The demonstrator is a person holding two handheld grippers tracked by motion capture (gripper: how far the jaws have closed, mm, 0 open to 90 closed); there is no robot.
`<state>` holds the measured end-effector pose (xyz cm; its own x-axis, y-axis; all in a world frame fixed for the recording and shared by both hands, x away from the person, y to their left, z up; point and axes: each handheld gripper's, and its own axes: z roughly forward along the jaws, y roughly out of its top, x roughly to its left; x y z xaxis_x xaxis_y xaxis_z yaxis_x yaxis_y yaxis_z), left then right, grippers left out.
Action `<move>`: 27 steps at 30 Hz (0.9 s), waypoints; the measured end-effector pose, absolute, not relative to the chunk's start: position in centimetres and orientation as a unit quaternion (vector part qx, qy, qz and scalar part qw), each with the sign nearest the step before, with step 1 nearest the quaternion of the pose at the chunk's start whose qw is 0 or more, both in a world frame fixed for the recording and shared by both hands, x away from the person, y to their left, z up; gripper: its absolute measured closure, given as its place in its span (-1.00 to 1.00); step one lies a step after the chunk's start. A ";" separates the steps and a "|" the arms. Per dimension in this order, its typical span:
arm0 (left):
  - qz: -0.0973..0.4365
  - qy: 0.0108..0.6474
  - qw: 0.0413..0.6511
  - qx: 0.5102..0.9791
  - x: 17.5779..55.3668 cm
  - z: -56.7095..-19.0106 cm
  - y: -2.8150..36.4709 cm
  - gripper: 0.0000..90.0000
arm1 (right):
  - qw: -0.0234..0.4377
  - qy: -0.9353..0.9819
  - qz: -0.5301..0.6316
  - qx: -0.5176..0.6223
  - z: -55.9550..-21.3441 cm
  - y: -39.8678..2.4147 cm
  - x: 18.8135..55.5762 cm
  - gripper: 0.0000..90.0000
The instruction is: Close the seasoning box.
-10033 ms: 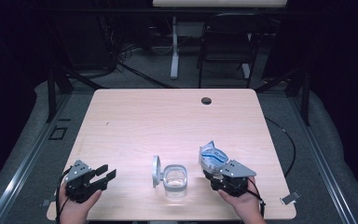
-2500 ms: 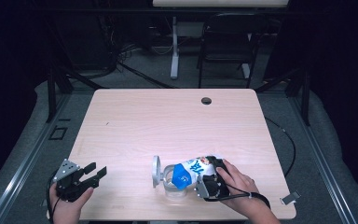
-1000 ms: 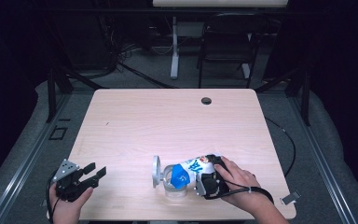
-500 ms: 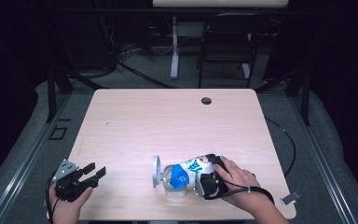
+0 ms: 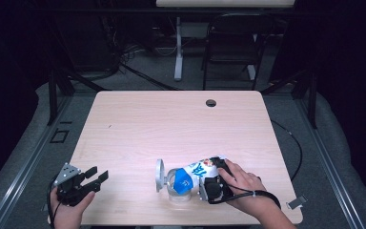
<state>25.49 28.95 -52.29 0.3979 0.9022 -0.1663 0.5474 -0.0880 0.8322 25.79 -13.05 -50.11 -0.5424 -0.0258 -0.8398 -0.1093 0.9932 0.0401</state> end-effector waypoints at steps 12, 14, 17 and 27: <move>0.200 0.512 0.440 0.710 25.5 -52.3 29.1 0.09 | 0.477 0.877 0.042 -0.035 -50.2 -13.0 25.8 0.03; 0.200 0.513 0.440 0.709 25.5 -52.3 29.1 0.09 | 0.478 0.877 0.040 -0.035 -50.2 -13.0 25.8 0.03; 0.200 0.513 0.441 0.709 25.5 -52.3 29.1 0.09 | 0.479 0.876 0.039 -0.036 -50.2 -12.9 25.8 0.03; 0.201 0.513 0.440 0.709 25.5 -52.4 29.1 0.09 | 0.483 0.874 0.037 -0.039 -50.2 -12.9 25.9 0.03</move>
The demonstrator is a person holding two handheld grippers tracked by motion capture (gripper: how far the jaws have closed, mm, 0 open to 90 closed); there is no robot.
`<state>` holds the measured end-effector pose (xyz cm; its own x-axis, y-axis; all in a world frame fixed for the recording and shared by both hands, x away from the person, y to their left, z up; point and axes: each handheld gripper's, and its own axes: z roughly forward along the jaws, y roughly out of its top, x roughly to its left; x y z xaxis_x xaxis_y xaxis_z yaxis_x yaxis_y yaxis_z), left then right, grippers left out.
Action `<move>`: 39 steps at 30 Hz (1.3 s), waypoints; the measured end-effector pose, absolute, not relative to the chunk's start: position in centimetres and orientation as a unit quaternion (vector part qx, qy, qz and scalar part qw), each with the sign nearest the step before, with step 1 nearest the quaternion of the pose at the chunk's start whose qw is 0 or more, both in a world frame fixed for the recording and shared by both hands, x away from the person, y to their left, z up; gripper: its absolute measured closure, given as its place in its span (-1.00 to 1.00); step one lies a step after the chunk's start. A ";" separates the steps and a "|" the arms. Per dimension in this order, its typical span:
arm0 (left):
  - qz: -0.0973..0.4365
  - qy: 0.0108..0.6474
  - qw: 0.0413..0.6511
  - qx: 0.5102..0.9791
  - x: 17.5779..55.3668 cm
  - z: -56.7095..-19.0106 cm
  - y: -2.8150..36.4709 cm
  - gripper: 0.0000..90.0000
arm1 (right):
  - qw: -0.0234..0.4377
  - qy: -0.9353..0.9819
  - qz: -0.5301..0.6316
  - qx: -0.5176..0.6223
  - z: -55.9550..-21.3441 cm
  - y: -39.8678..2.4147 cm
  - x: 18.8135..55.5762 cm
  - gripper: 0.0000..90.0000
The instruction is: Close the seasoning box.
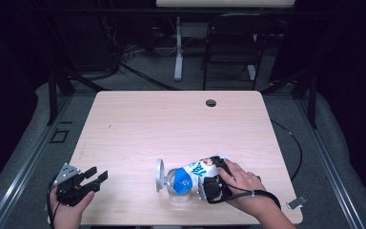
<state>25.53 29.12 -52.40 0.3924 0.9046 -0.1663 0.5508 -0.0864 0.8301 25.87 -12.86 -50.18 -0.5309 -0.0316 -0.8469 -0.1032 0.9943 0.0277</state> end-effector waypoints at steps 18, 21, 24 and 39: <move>0.200 0.516 0.439 0.709 25.5 -52.5 29.2 0.09 | 0.488 0.871 0.030 -0.040 -50.2 -12.7 25.8 0.03; 0.200 0.515 0.438 0.709 25.6 -52.5 29.2 0.09 | 0.493 0.869 0.021 -0.045 -50.1 -12.6 25.7 0.03; 0.200 0.516 0.439 0.708 25.5 -52.5 29.2 0.09 | 0.493 0.869 0.018 -0.045 -50.1 -12.6 25.7 0.03; 0.199 0.516 0.438 0.708 25.6 -52.5 29.2 0.09 | 0.500 0.864 0.007 -0.054 -50.0 -12.4 25.5 0.03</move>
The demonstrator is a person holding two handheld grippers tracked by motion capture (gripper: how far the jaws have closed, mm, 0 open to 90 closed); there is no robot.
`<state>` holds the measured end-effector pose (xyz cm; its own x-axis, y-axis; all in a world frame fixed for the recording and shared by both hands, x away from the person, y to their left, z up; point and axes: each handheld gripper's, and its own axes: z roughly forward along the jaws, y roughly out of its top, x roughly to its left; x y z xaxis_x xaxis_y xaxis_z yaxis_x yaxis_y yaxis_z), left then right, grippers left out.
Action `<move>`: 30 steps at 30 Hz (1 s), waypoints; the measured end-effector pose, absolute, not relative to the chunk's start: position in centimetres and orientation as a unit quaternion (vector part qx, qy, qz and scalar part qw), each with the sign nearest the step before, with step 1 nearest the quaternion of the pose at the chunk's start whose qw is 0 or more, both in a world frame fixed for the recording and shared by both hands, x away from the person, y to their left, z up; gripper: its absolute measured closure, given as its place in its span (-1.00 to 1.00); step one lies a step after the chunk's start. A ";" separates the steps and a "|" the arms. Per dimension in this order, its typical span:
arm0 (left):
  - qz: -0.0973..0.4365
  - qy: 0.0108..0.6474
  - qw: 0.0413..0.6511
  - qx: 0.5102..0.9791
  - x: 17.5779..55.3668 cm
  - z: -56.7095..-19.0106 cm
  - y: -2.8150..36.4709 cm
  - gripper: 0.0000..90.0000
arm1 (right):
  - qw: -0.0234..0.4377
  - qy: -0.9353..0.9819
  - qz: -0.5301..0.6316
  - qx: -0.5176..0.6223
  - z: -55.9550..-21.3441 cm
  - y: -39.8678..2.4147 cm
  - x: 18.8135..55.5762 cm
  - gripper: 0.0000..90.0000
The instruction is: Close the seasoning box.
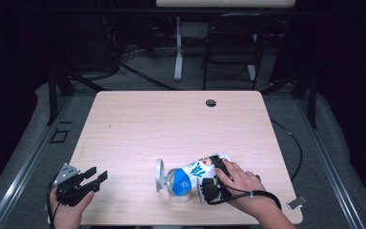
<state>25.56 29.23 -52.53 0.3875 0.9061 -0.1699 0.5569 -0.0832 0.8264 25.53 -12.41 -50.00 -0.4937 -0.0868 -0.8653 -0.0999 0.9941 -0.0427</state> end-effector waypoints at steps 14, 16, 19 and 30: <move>0.201 0.518 0.438 0.707 25.6 -52.6 29.3 0.09 | 0.507 0.860 0.006 -0.063 -50.1 -12.3 25.5 0.03; 0.200 0.518 0.437 0.708 25.6 -52.5 29.3 0.09 | 0.507 0.859 -0.003 -0.066 -49.9 -12.3 25.5 0.03; 0.201 0.518 0.438 0.706 25.6 -52.6 29.3 0.09 | 0.508 0.859 0.003 -0.067 -50.0 -12.3 25.5 0.03; 0.200 0.520 0.439 0.705 25.6 -52.7 29.4 0.09 | 0.510 0.857 -0.007 -0.070 -49.9 -12.2 25.5 0.03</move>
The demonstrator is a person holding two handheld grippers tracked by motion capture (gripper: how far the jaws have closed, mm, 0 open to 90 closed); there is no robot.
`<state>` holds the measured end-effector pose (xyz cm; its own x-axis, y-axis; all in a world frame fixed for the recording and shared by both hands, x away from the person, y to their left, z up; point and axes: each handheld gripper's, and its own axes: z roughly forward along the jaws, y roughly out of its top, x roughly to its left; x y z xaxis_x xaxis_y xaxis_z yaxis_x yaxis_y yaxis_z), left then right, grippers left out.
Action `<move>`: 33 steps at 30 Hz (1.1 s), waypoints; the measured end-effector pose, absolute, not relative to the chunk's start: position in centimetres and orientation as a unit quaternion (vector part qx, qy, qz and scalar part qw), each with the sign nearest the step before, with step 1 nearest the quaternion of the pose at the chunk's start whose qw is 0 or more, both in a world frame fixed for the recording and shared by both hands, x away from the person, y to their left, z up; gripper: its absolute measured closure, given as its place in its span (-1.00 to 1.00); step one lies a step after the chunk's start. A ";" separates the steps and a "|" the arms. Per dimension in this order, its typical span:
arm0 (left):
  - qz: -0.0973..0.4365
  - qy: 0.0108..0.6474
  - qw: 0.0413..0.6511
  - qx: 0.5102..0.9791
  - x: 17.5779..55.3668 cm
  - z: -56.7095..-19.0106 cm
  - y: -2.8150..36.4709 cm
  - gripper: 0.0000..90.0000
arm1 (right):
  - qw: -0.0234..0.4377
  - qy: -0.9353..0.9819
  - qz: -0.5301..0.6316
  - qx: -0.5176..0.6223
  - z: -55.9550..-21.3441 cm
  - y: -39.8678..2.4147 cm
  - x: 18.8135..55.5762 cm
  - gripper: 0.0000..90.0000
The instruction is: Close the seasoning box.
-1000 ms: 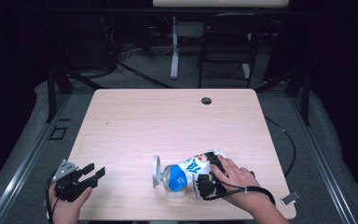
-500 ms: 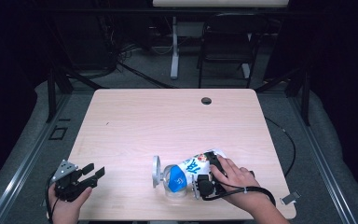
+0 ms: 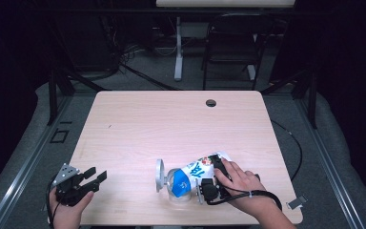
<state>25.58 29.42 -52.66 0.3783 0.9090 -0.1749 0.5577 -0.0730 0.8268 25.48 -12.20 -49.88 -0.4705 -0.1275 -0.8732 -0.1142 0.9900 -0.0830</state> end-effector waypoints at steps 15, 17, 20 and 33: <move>0.199 0.522 0.438 0.705 25.6 -52.7 29.5 0.09 | 0.512 0.855 -0.008 -0.078 -49.9 -12.1 25.5 0.04; 0.199 0.522 0.438 0.705 25.6 -52.7 29.5 0.09 | 0.512 0.855 -0.013 -0.079 -49.8 -12.1 25.5 0.04; 0.198 0.522 0.437 0.705 25.6 -52.7 29.5 0.09 | 0.514 0.854 -0.016 -0.080 -49.8 -12.0 25.5 0.03; 0.199 0.522 0.439 0.704 25.6 -52.7 29.6 0.09 | 0.513 0.854 -0.013 -0.081 -49.9 -12.0 25.5 0.04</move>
<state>25.61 29.57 -52.74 0.3759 0.9095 -0.1773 0.5592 -0.0701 0.8261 25.51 -12.02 -49.86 -0.4598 -0.1513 -0.8750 -0.1247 0.9866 -0.1051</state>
